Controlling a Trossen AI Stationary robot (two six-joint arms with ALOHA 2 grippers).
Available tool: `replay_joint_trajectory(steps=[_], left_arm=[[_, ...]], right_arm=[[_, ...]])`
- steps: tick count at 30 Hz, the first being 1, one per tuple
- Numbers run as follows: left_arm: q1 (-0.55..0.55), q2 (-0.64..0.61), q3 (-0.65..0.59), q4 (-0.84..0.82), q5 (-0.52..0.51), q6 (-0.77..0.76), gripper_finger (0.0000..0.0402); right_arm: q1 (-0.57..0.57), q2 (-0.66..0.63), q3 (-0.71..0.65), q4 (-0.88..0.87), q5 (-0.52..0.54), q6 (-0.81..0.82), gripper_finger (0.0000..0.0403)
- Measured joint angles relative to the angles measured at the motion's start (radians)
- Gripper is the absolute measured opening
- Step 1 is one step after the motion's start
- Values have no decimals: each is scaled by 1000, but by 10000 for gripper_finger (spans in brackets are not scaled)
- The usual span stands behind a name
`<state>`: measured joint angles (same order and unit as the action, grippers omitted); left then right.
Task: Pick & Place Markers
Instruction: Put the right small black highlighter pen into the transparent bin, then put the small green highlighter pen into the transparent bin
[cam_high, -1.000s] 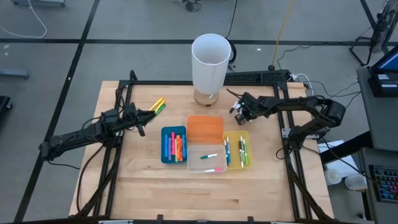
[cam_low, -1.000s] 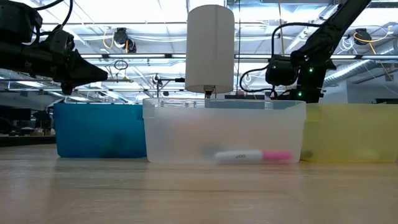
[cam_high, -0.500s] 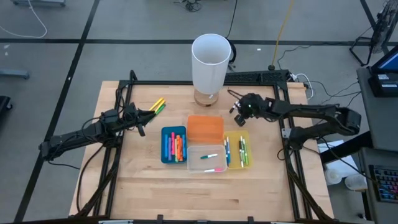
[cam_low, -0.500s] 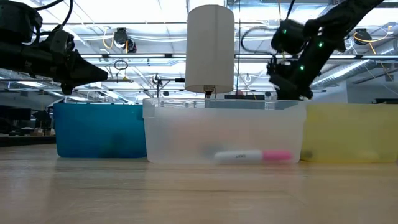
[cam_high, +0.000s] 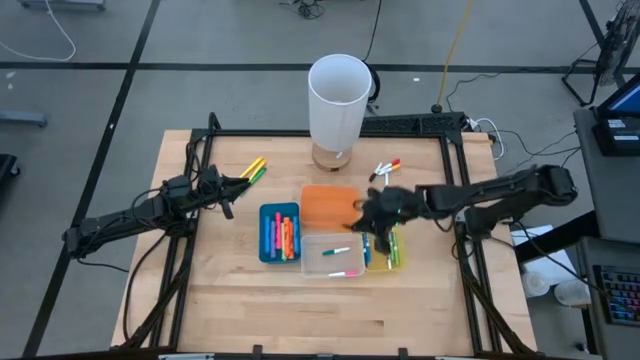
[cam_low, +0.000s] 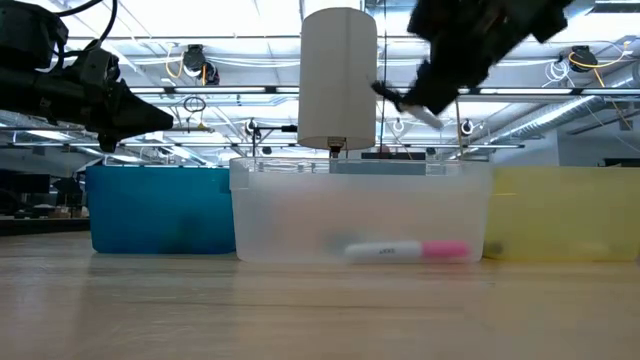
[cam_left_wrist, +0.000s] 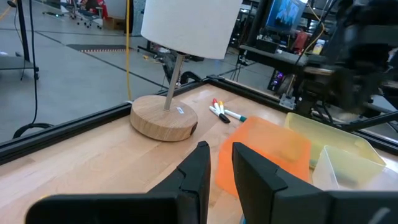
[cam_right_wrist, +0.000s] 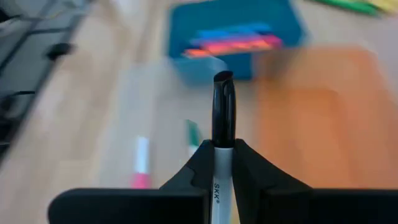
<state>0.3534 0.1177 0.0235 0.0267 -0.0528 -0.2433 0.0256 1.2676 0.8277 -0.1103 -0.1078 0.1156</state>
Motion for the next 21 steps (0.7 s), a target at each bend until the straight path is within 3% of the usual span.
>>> replay_joint_trajectory(steps=[6,12,21], left_arm=[[0,0,0,0,0,0,72],[0,0,0,0,0,0,72],[0,0,0,0,0,0,72]], right_arm=[[144,120,83,37,-6,-43,21],[170,269,126,27,-80,-47,24],[144,277,128,32,-77,22,117]])
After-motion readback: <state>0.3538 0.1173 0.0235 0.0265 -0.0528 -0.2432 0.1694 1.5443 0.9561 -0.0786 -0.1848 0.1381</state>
